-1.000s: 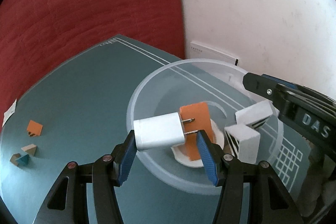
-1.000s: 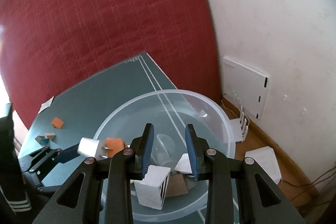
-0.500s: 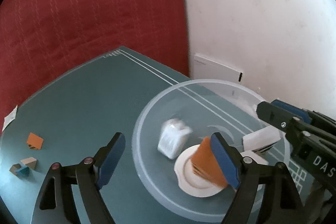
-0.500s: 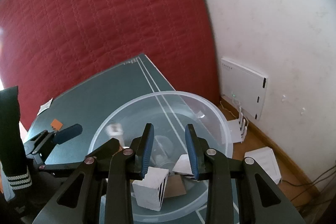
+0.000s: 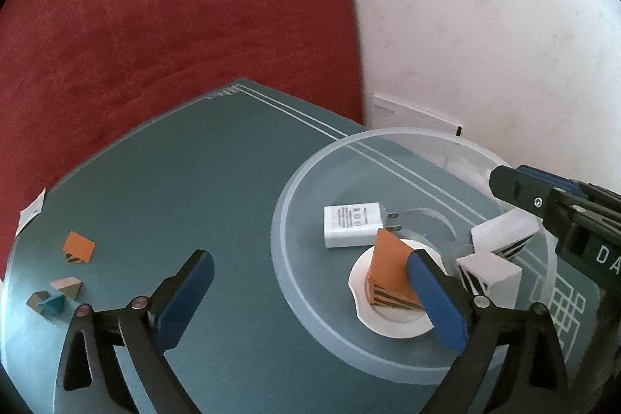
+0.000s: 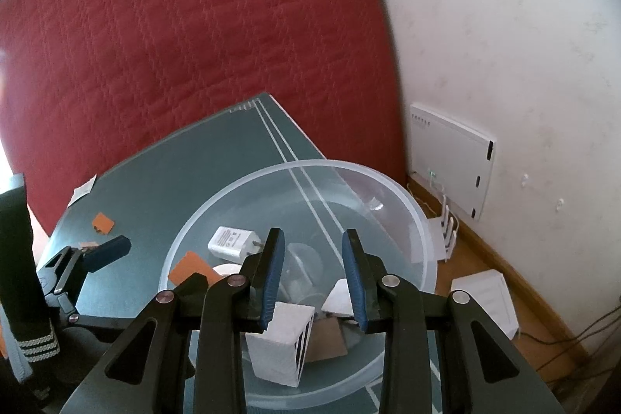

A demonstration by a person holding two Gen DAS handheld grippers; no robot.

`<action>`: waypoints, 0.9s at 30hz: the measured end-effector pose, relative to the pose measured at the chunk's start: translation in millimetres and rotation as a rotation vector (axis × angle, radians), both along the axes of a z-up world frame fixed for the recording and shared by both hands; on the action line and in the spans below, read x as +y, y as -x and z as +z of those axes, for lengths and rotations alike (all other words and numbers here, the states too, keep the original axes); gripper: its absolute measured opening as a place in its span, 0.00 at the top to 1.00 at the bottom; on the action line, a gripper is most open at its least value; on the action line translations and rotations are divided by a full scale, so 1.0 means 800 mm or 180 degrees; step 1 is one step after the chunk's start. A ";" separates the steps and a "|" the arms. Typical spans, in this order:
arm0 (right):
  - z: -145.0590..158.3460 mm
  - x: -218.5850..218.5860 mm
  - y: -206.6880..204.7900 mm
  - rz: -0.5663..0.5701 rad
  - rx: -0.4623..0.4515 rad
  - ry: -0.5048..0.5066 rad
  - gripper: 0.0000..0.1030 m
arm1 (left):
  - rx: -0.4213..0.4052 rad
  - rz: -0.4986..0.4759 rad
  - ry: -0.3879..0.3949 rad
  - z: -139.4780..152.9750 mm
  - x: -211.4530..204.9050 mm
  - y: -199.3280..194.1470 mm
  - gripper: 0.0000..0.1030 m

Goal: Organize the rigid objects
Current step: 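Lower the white charger into the bin and open the left tool, then open the right tool and withdraw both tools from the bin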

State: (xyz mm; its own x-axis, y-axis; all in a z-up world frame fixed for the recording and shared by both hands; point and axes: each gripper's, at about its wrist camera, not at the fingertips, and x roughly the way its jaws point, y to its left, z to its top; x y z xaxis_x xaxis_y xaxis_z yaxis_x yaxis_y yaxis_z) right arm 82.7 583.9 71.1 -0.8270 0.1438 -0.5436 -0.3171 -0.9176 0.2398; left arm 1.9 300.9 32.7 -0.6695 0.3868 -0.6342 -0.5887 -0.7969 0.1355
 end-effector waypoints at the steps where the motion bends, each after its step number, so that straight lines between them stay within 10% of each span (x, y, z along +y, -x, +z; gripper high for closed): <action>1: -0.001 0.001 0.000 0.0003 -0.0003 -0.0001 0.69 | -0.0007 0.0009 -0.0006 -0.001 -0.001 0.002 0.01; 27: -0.009 -0.006 -0.002 0.0032 -0.0053 -0.0040 0.69 | 0.0220 0.0217 0.0144 -0.010 0.005 0.014 0.00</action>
State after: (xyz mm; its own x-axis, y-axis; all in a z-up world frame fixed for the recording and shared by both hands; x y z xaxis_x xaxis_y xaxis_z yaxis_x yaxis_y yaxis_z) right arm 84.5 578.7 63.8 -0.8193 0.1424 -0.5555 -0.3118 -0.9236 0.2230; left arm -9.5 304.7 24.4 -0.7360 0.3108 -0.6014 -0.5214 -0.8269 0.2107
